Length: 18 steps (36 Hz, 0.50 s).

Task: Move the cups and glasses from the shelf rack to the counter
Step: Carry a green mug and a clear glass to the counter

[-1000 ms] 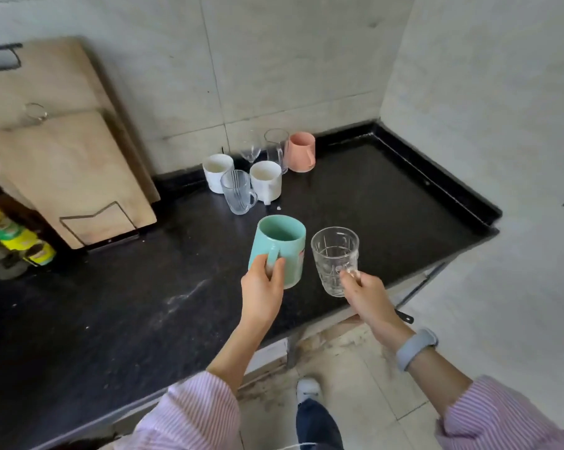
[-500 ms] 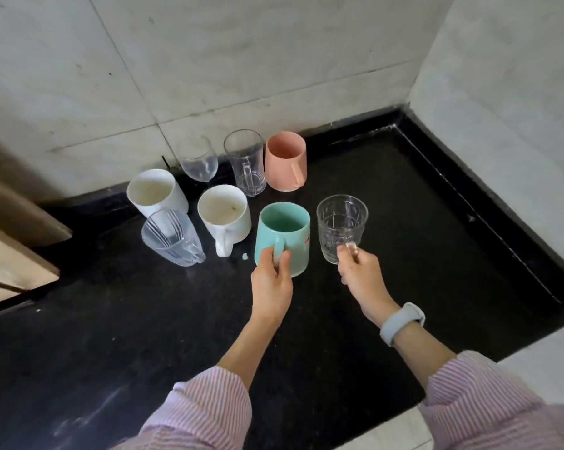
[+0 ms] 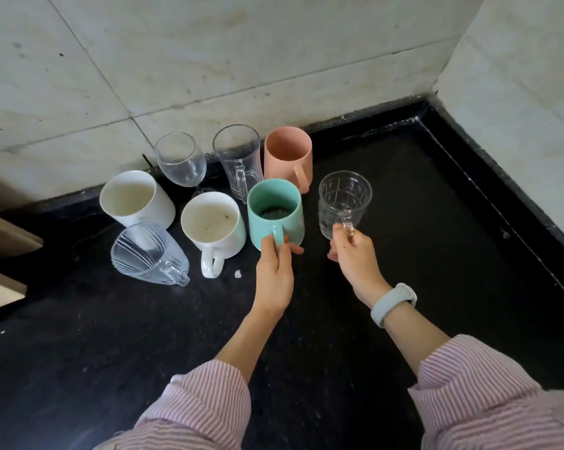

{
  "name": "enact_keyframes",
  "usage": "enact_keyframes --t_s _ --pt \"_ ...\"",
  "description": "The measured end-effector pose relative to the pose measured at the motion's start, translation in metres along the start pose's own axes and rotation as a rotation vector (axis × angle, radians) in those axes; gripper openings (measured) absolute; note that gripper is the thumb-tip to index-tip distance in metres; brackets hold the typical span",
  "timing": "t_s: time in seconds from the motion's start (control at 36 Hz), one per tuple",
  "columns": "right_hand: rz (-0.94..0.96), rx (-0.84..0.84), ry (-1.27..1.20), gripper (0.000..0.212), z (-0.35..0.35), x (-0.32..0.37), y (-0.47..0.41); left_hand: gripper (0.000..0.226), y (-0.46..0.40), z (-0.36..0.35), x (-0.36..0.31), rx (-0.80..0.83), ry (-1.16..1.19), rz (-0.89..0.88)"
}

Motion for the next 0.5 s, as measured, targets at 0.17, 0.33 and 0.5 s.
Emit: enact_keyframes --t_s 0.17,0.33,0.5 --pt "0.049 -0.011 0.116 0.043 -0.002 0.006 -0.014 0.016 -0.007 0.004 0.003 -0.017 -0.055 -0.013" --pt "0.119 0.016 0.247 0.042 -0.009 0.016 -0.01 0.011 -0.004 0.008 -0.003 -0.093 -0.152 -0.008" --pt "0.141 0.037 0.43 0.028 -0.011 0.015 -0.001 0.02 0.001 0.012 -0.01 -0.201 -0.297 0.0"
Point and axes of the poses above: each hand's wrist, its own y-axis away from the middle knuckle, its own z-axis out of the back of the hand, x = y × z, the point moved 7 cm from there along -y, towards the middle knuckle, and after that the axes turned 5 degrees about y, right-handed, at the moved point
